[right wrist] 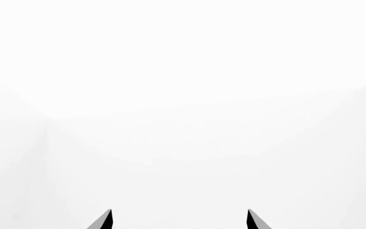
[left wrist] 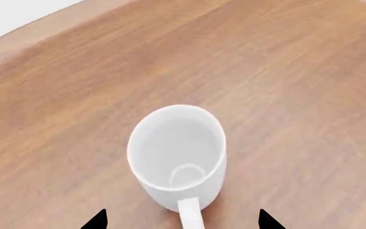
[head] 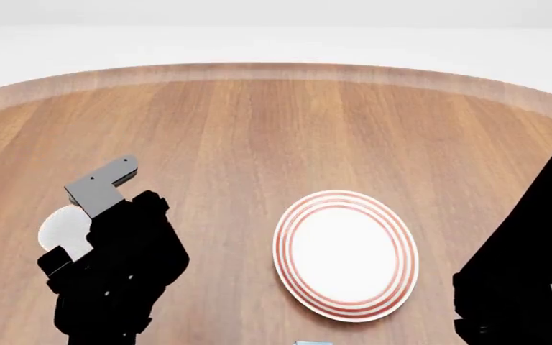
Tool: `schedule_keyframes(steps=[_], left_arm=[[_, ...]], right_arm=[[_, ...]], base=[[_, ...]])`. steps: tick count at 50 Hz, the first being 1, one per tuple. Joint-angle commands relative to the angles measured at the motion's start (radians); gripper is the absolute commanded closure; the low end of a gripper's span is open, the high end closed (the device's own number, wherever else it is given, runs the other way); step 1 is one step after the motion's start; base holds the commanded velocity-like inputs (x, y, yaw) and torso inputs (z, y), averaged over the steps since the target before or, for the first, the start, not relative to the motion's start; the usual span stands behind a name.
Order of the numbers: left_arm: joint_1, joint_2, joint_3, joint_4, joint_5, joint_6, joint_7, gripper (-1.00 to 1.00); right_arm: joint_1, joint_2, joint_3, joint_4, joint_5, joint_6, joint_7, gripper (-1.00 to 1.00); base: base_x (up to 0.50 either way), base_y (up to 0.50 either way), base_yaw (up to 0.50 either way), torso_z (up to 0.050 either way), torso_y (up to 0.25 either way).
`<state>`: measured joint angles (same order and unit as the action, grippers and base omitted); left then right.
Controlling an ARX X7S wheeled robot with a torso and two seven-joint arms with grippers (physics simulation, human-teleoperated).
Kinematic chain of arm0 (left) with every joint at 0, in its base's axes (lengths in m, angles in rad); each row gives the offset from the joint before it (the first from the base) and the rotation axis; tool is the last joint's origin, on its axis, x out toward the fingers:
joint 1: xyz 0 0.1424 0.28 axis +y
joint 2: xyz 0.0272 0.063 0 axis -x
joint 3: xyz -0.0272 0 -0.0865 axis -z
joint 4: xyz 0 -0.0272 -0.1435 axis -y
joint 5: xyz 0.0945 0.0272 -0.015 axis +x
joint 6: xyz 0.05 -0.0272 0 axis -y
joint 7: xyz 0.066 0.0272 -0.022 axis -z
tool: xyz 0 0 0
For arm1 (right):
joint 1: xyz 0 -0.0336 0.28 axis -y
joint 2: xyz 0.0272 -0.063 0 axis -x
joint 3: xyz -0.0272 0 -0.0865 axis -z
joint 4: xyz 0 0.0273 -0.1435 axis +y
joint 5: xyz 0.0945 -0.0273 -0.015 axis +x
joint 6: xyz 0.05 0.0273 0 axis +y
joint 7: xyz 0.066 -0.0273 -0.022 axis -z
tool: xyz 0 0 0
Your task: Pick up the white mug and put it on the plate, and put the chocolate pudding to the right of the plate.
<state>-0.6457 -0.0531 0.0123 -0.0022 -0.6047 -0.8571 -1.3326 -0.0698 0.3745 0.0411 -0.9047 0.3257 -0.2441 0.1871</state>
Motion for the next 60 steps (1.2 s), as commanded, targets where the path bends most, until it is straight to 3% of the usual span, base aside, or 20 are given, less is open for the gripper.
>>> schedule_keyframes(steps=[1, 29, 60], left_arm=[[0.001, 0.011, 0.014, -0.072, 0.010, 0.062, 0.046, -1.00], [-0.017, 0.021, -0.031, -0.317, -0.037, 0.304, 0.084, -1.00], [-0.042, -0.010, -0.003, -0.445, -0.085, 0.422, 0.144, -1.00]], right_arm=[[-0.004, -0.016, 0.009, 0.005, -0.023, -0.004, -0.019, -1.00], [-0.007, -0.011, -0.009, 0.015, -0.024, -0.008, -0.009, -1.00], [-0.015, -0.003, -0.024, 0.028, -0.026, -0.024, -0.005, -1.00]], base=[[0.00, 0.00, 0.00, 0.000, 0.000], [0.00, 0.00, 0.00, 0.000, 0.000], [0.00, 0.00, 0.00, 0.000, 0.000]])
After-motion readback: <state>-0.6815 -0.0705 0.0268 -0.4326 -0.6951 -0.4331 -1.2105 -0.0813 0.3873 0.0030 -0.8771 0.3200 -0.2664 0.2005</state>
